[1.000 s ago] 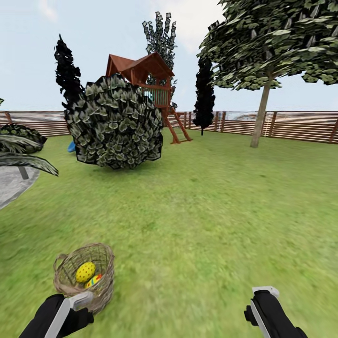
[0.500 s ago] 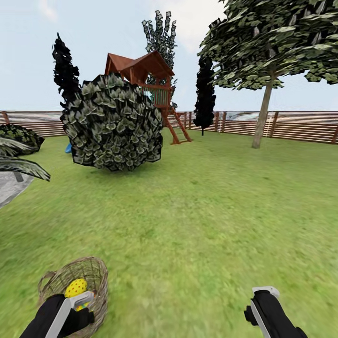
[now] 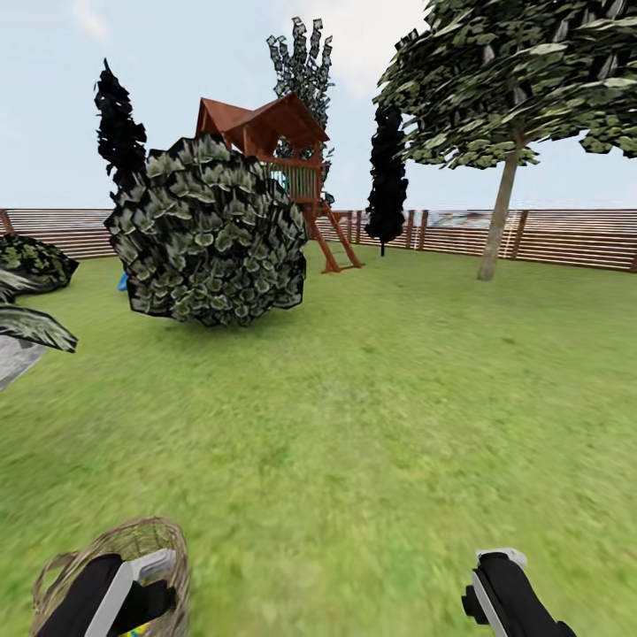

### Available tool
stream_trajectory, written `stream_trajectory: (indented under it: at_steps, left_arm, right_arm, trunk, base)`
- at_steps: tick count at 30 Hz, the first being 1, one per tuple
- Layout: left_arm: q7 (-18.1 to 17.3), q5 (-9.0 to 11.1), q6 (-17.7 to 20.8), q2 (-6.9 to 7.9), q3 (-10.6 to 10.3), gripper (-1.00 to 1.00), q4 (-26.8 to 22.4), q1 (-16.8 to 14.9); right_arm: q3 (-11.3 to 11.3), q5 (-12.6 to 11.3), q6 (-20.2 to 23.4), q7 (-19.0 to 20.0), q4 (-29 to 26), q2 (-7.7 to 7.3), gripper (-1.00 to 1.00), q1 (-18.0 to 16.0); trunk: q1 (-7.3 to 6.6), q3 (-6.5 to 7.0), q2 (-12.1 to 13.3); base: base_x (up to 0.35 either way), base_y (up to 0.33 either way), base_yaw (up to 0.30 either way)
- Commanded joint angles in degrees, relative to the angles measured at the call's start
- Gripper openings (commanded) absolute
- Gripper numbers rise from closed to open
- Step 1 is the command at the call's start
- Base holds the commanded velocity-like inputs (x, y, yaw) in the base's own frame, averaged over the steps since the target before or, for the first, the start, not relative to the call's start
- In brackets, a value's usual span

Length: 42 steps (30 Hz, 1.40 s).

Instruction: Take the three Easter eggs out of the wicker basket on the lawn in the garden, then place them on the lawn next to a single tree (choose any tree) so that all three eggs are next to the same tree and none are left in the basket.

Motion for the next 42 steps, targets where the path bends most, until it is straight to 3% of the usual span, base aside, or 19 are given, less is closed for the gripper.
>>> stream_trajectory:
  at_steps: [1,16,26,34,42]
  left_arm:
    - [0.5,0.61,0.2,0.0,0.02,1.0,-0.06,-0.03]
    - [0.5,0.61,0.37,0.63,0.12,1.0,-2.02,-0.02]
    - [0.5,0.68,0.38,0.61,0.11,1.0,-1.93,-0.02]
    - [0.5,0.44,0.32,0.85,0.11,1.0,-1.83,0.0]
    - [0.5,0.53,0.31,0.87,0.11,1.0,-1.65,-0.01]
  right_arm:
    - [0.0,0.2,0.28,0.09,-0.03,0.0,1.0,-0.03]
    - [0.0,0.21,0.28,0.09,0.05,0.15,1.0,-0.03]
    - [0.0,0.22,0.28,0.09,0.05,0.09,1.0,-0.03]
    - [0.02,0.23,0.28,0.09,0.05,0.09,1.0,-0.03]
    - [-0.07,0.2,0.28,0.09,0.05,0.09,1.0,-0.03]
  trunk:
    - [0.04,-0.07,-0.03]
    - [0.04,-0.07,-0.03]
    - [0.04,-0.07,-0.03]
    - [0.04,-0.07,-0.03]
    - [0.04,-0.07,-0.03]
  base:
    - [0.346,0.0,0.0]
    - [0.345,0.004,0.0]
    - [0.289,0.202,0.0]
    - [0.048,0.294,0.0]
    - [0.001,0.044,0.0]
